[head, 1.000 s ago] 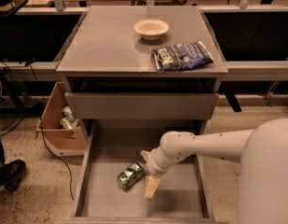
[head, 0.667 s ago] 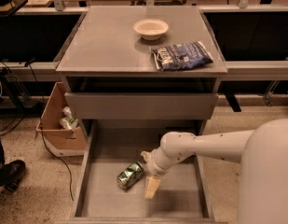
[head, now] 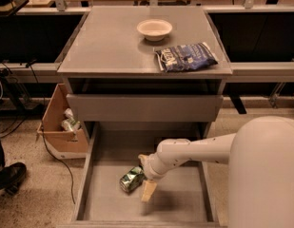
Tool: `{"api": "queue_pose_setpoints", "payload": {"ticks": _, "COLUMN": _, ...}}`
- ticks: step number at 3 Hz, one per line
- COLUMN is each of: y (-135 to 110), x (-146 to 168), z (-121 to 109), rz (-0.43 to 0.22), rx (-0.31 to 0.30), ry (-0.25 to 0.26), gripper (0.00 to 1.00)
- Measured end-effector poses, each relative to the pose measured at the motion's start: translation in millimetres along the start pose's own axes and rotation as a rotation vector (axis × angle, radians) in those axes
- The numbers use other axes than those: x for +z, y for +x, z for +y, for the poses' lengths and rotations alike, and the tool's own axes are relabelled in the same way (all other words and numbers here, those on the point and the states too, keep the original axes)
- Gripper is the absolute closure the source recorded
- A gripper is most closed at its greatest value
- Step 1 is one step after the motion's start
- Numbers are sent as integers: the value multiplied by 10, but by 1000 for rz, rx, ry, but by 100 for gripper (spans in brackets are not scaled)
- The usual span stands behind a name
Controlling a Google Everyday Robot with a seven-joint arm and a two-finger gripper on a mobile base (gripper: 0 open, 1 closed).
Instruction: Pick green can from middle drawer and place on counter
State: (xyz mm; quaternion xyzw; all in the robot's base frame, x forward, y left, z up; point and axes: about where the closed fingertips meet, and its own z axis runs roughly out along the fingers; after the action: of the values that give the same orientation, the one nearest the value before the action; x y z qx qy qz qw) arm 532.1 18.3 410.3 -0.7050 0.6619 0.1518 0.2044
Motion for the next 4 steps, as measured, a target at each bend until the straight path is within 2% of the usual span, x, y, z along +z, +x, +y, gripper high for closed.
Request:
{"api": "queue_pose_setpoints", "payload": {"ticks": 1, "y": -131, "x": 365, "z": -176, "rz": -3, "rx": -8, "ry": -10, "gripper": 0}}
{"api": "queue_pose_setpoints", "payload": {"ticks": 2, "y": -191, "x": 599, "z": -252, "rz": -14, "rx": -6, "ry": -32, "gripper": 0}}
{"api": "queue_pose_setpoints", "payload": {"ticks": 3, "y": -157, "x": 778, "z": -279, "rz": -21, "rx": 12, "ry": -48, "gripper": 18}}
{"api": "queue_pose_setpoints", "payload": {"ticks": 4, "y": -167, "x": 775, "z": -295, "rz": -14, "rx": 12, "ry": -50, "gripper": 50}}
